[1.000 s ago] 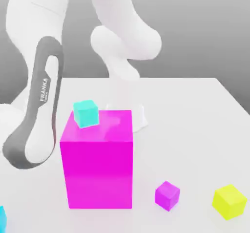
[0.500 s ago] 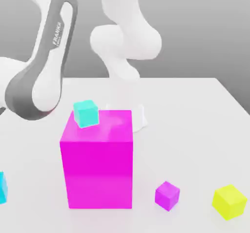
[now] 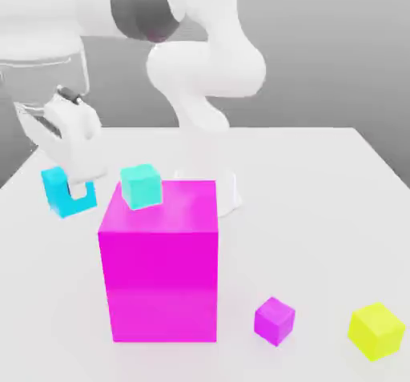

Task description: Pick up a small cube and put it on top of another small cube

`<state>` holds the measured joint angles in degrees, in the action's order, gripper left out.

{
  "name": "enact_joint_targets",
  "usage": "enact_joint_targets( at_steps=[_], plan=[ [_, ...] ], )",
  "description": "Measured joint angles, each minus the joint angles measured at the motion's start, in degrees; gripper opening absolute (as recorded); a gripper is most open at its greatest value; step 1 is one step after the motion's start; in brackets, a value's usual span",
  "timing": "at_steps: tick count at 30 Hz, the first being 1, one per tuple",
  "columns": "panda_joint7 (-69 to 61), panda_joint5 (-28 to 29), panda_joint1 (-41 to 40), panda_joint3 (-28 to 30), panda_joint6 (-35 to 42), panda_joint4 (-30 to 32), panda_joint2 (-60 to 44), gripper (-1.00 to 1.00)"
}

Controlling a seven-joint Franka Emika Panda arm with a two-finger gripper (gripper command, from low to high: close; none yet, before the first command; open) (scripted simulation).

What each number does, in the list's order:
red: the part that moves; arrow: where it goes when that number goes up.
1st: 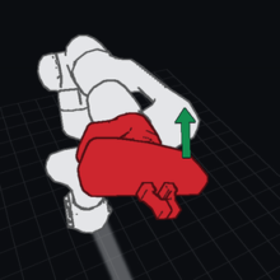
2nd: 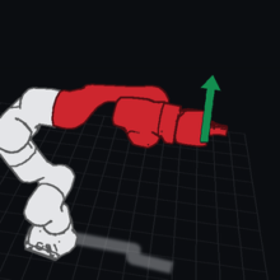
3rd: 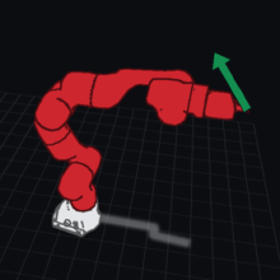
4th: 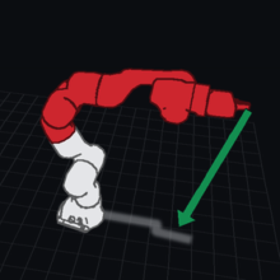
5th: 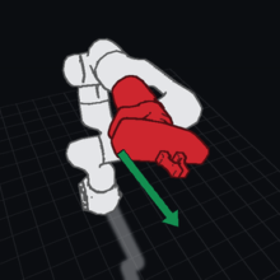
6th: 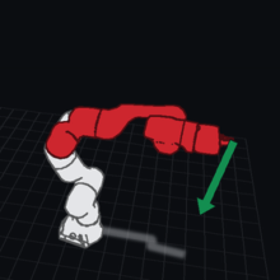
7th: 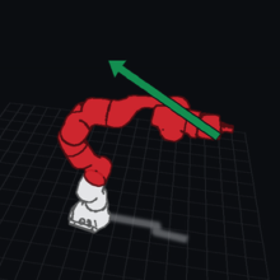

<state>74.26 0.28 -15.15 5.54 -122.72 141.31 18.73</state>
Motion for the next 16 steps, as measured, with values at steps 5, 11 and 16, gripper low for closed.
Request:
enact_joint_targets(
  at_steps=[5,11,16],
  plan=[
    [-2.3,0.7,1.2,-1.7,5.9,4.5,10.4,-1.00],
    [-4.2,1.1,2.1,-2.7,4.1,11.6,15.7,-1.00],
    [-4.3,1.1,2.0,-2.8,0.1,14.4,14.4,1.00]
  ],
)
